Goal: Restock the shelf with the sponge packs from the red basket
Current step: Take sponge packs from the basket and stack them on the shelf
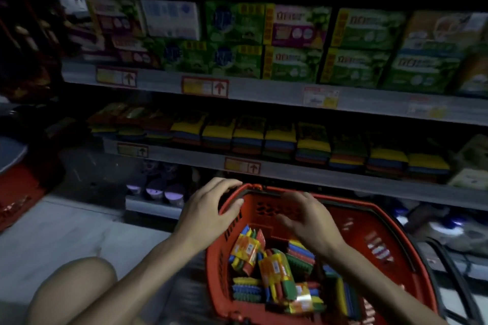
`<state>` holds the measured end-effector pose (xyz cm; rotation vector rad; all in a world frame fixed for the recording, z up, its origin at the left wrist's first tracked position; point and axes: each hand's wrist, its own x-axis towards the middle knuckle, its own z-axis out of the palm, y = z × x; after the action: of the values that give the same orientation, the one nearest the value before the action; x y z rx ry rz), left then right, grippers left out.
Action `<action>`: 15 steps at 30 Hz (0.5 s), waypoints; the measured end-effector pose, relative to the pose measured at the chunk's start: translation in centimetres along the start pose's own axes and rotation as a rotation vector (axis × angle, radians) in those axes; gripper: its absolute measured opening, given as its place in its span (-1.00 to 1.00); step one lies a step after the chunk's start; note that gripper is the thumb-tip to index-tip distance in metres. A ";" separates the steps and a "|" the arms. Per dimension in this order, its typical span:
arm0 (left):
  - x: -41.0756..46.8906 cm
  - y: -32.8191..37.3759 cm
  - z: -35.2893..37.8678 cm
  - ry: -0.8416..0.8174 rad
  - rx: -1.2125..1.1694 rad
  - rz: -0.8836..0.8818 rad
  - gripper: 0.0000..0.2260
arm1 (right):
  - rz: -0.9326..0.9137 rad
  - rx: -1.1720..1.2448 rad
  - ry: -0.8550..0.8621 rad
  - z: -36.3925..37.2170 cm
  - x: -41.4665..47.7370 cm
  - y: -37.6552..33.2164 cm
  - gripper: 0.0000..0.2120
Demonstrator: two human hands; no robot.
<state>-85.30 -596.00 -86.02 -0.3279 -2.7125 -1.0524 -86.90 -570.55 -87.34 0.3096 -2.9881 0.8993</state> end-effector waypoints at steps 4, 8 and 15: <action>-1.1 -1.3 3.6 -0.088 0.077 0.058 -0.65 | 0.126 -0.091 -0.155 1.7 -1.7 4.4 -0.46; -1.4 -2.1 6.9 -0.157 0.163 0.112 -0.61 | 0.206 -0.165 -0.316 5.0 -2.8 7.2 -0.42; -1.4 -2.8 9.5 -0.255 0.283 0.177 -0.60 | 0.361 -0.206 -0.566 13.0 -1.9 8.1 -0.17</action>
<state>-85.85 -591.72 -95.04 -0.6762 -2.9355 -0.6053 -85.91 -570.75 -102.73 0.0126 -3.7107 0.5772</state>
